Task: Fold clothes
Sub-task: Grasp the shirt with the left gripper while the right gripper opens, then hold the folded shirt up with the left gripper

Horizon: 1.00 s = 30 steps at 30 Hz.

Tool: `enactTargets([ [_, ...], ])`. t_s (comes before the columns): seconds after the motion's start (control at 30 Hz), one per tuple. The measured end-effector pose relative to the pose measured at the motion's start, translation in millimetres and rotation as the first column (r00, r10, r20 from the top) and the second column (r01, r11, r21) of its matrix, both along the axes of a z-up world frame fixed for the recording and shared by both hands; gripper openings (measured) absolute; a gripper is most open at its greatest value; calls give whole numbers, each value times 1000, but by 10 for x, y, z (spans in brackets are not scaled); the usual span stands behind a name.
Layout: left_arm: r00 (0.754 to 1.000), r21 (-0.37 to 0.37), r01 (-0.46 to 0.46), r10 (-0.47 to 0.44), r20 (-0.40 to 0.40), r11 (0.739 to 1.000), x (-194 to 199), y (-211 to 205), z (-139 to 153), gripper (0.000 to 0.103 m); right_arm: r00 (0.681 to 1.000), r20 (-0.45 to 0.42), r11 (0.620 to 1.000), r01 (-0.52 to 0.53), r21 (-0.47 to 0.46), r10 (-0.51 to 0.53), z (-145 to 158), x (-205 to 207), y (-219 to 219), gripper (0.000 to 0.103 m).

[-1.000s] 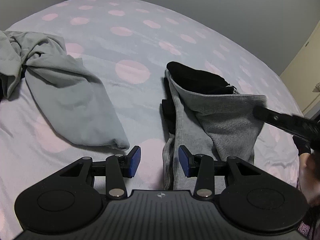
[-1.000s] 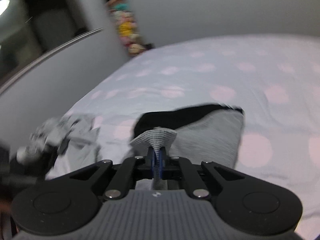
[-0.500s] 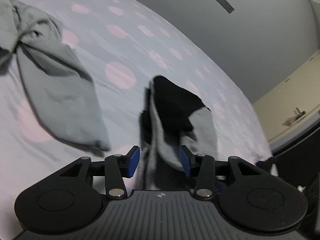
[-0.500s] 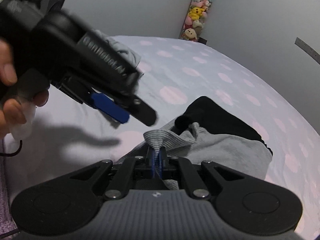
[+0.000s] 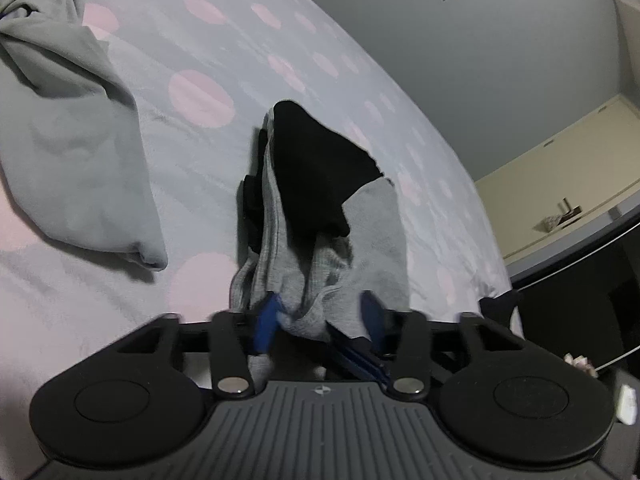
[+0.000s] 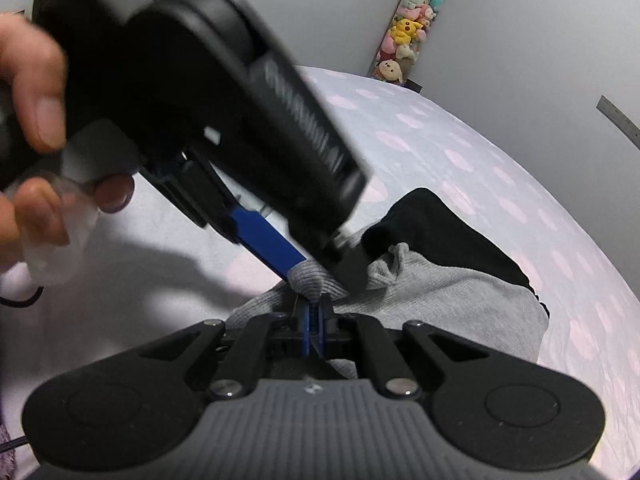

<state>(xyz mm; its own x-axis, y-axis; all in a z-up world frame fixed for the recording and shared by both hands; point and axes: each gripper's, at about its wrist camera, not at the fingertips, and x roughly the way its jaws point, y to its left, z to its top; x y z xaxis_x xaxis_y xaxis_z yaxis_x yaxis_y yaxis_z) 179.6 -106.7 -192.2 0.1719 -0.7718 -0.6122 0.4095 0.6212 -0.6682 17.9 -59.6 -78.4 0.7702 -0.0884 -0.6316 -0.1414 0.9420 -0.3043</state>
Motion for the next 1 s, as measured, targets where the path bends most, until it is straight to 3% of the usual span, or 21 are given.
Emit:
enactTargets([
  [0.1,1000,8,-11,10,26,1000,-20,12,12,9,1000,4,1000,11,6,-11,11,-13,-38,7],
  [0.17,999,-24,-29,30,40,999,-30,72,54,8,1000,10,1000,25,5,-25,21,-32,-57,8],
  [0.27,998,-64,-50,53,31,997,-17,128,76,8,998,21,999,51,3,-51,39,-87,-75,27],
  [0.37,998,-55,-66,66,5,996,-11,157,58,9,996,25,997,81,-1,-81,51,-193,-101,30],
  [0.5,996,-59,-87,88,4,994,-66,225,121,29,989,11,989,146,-20,-145,7,-444,-148,35],
  [0.6,995,-60,-102,102,-9,993,-104,262,145,37,978,-1,978,207,-5,-207,-44,-576,-252,35],
  [0.83,995,-41,-74,71,-76,996,-220,195,4,38,959,10,958,285,-37,-285,-95,-773,-316,35],
  [1.0,991,-79,-95,86,-106,992,-148,121,-109,38,965,20,961,261,-91,-260,-126,-747,-241,35],
])
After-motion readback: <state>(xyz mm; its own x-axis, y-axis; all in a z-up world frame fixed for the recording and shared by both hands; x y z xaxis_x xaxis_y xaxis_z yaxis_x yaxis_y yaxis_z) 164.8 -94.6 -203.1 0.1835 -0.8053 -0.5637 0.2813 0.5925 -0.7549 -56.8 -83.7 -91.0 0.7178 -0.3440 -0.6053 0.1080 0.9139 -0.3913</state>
